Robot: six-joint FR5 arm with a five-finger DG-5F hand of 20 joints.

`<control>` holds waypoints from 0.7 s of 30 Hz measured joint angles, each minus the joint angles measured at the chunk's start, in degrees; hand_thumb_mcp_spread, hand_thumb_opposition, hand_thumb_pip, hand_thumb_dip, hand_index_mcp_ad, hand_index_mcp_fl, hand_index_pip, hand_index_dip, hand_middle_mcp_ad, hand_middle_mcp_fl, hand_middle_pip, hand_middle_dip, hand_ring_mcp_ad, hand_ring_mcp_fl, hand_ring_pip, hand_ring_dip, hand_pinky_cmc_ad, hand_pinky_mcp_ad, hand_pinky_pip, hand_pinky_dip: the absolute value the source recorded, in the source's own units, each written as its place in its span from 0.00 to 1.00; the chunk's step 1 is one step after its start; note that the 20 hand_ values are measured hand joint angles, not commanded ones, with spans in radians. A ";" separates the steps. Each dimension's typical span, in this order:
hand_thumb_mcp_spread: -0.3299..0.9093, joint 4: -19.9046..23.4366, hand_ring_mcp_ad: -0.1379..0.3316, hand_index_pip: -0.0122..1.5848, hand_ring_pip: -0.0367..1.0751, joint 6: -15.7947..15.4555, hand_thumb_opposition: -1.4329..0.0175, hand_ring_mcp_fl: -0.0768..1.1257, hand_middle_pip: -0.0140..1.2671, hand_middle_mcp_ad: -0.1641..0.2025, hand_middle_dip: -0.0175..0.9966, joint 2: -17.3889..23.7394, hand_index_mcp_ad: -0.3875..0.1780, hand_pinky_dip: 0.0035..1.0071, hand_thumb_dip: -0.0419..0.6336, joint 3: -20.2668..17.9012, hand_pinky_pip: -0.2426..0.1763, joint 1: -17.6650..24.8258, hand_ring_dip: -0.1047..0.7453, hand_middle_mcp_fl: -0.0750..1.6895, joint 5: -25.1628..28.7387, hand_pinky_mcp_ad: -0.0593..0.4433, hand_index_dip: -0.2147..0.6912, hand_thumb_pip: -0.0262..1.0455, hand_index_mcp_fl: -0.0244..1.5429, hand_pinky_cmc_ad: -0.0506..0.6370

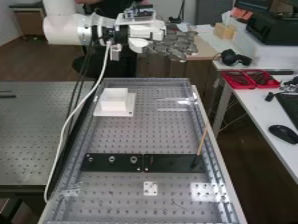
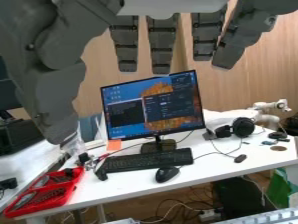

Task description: Grab the drill bit and place it in the clear container

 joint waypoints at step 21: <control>0.45 -13.76 0.79 0.07 0.10 -6.63 0.52 0.07 0.10 0.65 0.23 6.00 0.57 0.44 0.23 5.25 0.31 -4.87 0.19 0.12 -2.07 0.45 0.59 0.49 0.13 0.48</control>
